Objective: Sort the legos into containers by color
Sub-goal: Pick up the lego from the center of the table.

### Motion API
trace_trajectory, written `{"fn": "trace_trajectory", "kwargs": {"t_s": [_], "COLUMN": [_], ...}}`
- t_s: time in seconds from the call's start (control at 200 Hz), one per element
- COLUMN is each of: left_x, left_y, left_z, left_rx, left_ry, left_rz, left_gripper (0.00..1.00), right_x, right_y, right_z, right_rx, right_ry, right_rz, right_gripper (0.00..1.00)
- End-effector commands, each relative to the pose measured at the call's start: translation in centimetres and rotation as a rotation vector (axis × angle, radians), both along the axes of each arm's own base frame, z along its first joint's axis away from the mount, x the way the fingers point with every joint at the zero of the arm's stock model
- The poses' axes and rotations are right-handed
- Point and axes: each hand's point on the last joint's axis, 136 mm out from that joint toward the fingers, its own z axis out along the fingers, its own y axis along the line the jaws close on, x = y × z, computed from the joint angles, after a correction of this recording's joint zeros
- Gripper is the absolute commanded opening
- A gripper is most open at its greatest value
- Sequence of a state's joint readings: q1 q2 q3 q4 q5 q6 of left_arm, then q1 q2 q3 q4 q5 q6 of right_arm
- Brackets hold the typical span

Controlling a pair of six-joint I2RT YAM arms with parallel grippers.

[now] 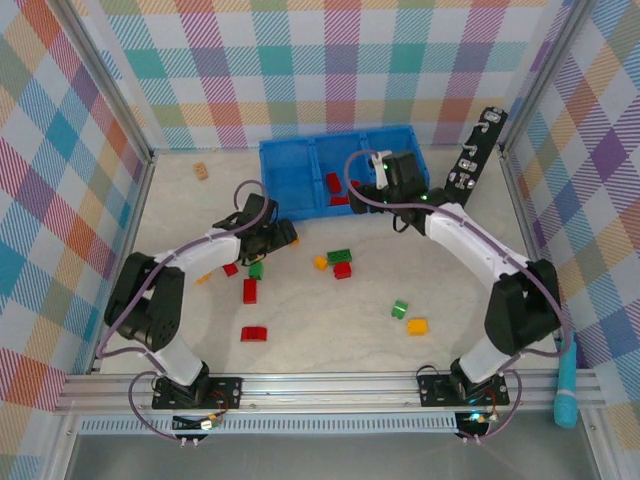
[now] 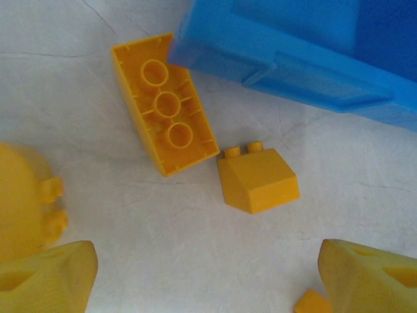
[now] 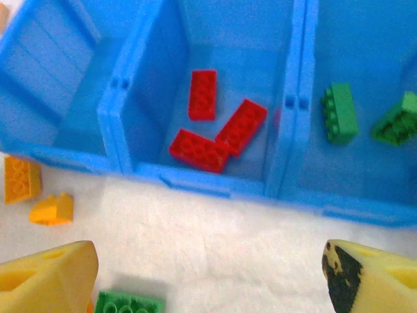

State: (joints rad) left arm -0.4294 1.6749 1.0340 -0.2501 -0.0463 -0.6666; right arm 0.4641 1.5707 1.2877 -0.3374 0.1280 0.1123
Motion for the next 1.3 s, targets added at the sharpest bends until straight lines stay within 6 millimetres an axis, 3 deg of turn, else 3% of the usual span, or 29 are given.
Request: {"fn": "trace_trajectory", "kwargs": {"t_s": [0.0, 0.22, 0.39, 0.55, 0.97, 1.29], "left_x": [2.1, 3.4, 3.9, 4.3, 4.3, 2.7], "left_y": [-1.8, -3.0, -3.2, -3.6, -4.0, -3.8], "left_z": [0.1, -1.6, -2.3, -3.0, -4.8, -5.4], "left_rx": [-0.048, -0.065, -0.056, -0.05, -0.036, -0.027], "left_ry": [-0.033, -0.021, -0.015, -0.004, 0.043, 0.087], "left_rz": [0.04, 0.058, 0.067, 0.065, 0.056, 0.039], "left_gripper": [0.86, 0.82, 0.8, 0.75, 0.48, 0.35], "right_x": [-1.5, -3.8, -4.2, -4.0, -3.4, -2.8], "right_y": [-1.2, -2.3, -2.6, -2.6, -2.5, -1.6], "right_z": [-0.5, -3.3, -4.4, -4.6, -5.1, -5.5], "right_rx": [0.019, 0.005, -0.009, -0.016, -0.04, -0.028], "right_ry": [0.012, 0.079, 0.101, 0.101, 0.106, 0.106], "right_rz": [-0.057, -0.075, -0.083, -0.079, -0.076, -0.038], "right_gripper": [0.89, 0.89, 0.89, 0.9, 0.9, 0.9]}}
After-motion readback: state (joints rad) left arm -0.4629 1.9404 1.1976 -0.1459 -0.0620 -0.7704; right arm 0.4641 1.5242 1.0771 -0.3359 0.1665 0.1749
